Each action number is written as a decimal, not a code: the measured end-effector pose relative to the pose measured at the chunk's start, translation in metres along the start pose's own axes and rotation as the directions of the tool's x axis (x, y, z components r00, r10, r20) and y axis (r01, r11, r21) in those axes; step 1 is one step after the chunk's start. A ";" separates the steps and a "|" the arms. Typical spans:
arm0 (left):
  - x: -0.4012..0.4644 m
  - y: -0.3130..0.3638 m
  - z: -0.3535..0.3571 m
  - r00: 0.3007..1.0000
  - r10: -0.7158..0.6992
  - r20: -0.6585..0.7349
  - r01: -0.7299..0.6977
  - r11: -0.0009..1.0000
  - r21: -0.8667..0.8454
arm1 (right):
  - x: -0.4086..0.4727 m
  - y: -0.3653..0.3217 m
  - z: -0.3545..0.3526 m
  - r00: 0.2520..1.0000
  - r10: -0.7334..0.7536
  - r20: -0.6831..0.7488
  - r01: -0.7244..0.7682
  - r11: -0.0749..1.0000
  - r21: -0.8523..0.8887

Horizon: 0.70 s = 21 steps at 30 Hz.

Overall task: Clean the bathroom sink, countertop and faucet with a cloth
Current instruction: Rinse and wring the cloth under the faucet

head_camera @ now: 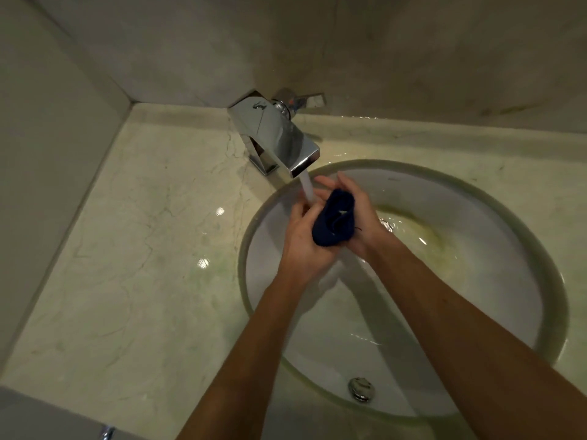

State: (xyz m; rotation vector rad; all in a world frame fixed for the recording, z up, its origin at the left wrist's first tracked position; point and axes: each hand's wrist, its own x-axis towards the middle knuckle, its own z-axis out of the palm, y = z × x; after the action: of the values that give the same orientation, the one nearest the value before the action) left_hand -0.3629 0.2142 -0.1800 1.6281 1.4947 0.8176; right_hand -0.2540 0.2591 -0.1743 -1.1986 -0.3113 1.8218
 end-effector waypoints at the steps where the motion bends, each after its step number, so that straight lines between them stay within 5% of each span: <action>1: 0.004 0.000 -0.003 0.999 -0.022 0.043 0.022 1.000 0.013 | 0.001 -0.003 0.000 0.999 0.019 0.031 -0.017 0.997 -0.075; 7: 0.000 0.000 0.001 1.000 -0.024 0.009 0.025 0.992 -0.127 | 0.000 -0.017 0.007 0.979 0.039 0.198 0.049 0.906 -0.421; 9: -0.001 0.000 0.002 0.998 -0.031 -0.052 0.024 0.991 -0.132 | 0.003 -0.016 0.001 0.987 0.032 0.156 0.032 0.921 -0.389; 14: -0.003 -0.016 0.010 0.945 0.159 -0.287 -0.130 0.984 0.119 | 0.011 -0.003 -0.034 0.936 0.002 -0.352 -0.164 0.887 -0.432; 15: -0.004 -0.017 0.012 0.931 0.200 -0.304 -0.168 0.978 0.128 | 0.006 0.005 -0.040 0.933 0.137 -0.332 -0.268 0.880 -0.392; 17: -0.008 -0.014 0.013 0.892 0.347 -0.289 -0.272 0.924 0.270 | -0.014 0.012 -0.037 0.897 0.436 -0.072 -0.436 0.846 -0.307; 19: -0.017 0.003 0.014 0.836 0.454 -0.310 -0.355 0.876 0.326 | -0.021 0.021 -0.023 0.914 0.390 0.109 -0.345 0.891 -0.296; 21: -0.022 0.017 0.014 0.773 0.405 -0.488 -0.398 0.909 0.124 | -0.011 0.025 -0.017 0.884 0.424 0.195 -0.430 0.903 -0.013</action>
State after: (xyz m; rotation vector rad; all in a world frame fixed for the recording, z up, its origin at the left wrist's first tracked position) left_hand -0.3451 0.1902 -0.1714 1.8693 1.4994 1.5818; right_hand -0.2520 0.2323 -0.1913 -1.1318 -0.1293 2.3270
